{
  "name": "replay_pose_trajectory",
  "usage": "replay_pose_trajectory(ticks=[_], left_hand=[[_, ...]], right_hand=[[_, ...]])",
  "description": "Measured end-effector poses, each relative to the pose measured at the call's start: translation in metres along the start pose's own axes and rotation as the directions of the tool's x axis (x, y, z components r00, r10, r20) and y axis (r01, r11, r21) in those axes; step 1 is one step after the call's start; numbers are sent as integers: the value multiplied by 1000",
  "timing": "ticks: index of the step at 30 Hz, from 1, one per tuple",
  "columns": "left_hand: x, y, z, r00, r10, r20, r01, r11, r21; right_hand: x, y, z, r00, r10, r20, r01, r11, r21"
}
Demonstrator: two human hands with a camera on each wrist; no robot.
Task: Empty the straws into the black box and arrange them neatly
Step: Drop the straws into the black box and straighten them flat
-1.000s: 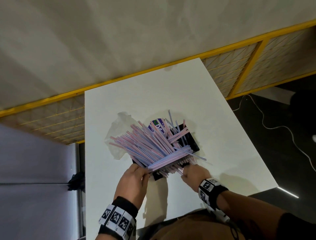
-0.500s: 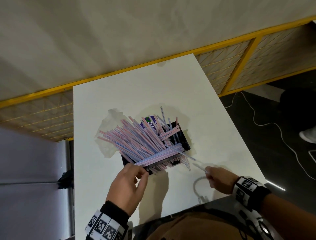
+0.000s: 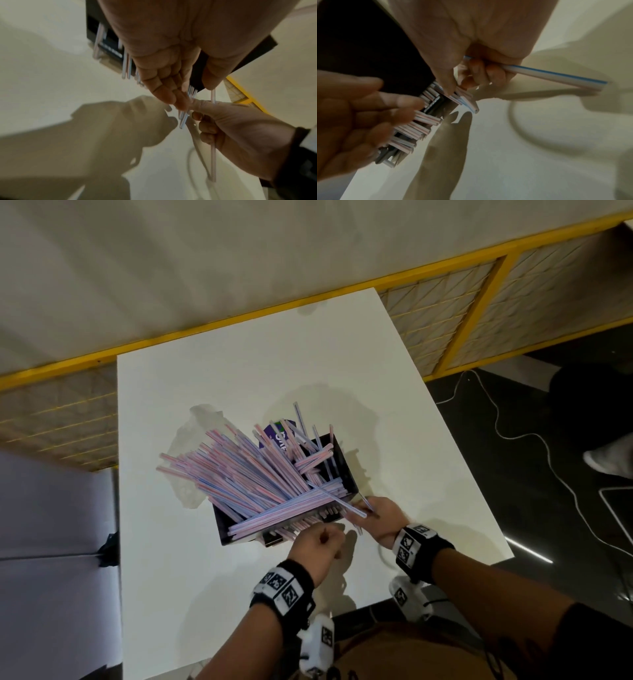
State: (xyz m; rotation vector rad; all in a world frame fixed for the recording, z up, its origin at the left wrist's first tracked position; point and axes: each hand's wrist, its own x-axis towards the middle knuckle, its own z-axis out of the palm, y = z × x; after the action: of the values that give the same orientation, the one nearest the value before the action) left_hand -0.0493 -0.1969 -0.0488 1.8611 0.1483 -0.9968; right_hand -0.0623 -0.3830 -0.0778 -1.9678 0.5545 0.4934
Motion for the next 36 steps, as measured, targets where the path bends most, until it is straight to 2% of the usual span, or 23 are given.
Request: replay_pose_trajectory(ticks=[3, 5, 8, 11, 17, 21, 27, 31, 33, 36], left_hand=[[16, 2, 16, 982, -189, -10, 181, 955, -236], [21, 5, 25, 957, -287, 30, 270, 853, -446], [28, 5, 36, 929, -345, 134, 347, 687, -638], [34, 0, 48, 918, -350, 187, 371, 590, -717], [42, -10, 55, 930, -367, 16, 284, 691, -665], [47, -14, 52, 928, -371, -41, 280, 764, -582], [44, -18, 59, 941, -337, 20, 262, 690, -675], [47, -15, 55, 935, -349, 61, 287, 648, -706], [48, -15, 54, 932, -354, 76, 303, 646, -701], [49, -19, 52, 938, -338, 82, 301, 671, -677]], right_hand=[[0, 4, -5, 998, -42, 45, 42, 999, -4], [-2, 8, -9, 997, -29, 69, 29, 1000, -2], [-7, 12, -10, 989, 57, 139, -72, 992, 102], [-10, 15, -10, 973, 110, 200, -139, 981, 134], [-7, 7, -5, 977, 97, 189, -82, 993, -88], [-9, 7, -5, 976, 103, 192, -95, 994, -51], [-11, 7, -15, 952, 135, 275, -122, 990, -65], [-9, 7, -18, 951, 169, 260, -141, 982, -123], [-9, 4, -18, 965, 151, 215, -126, 984, -125], [-10, 2, -17, 996, 75, 49, -75, 997, -15]])
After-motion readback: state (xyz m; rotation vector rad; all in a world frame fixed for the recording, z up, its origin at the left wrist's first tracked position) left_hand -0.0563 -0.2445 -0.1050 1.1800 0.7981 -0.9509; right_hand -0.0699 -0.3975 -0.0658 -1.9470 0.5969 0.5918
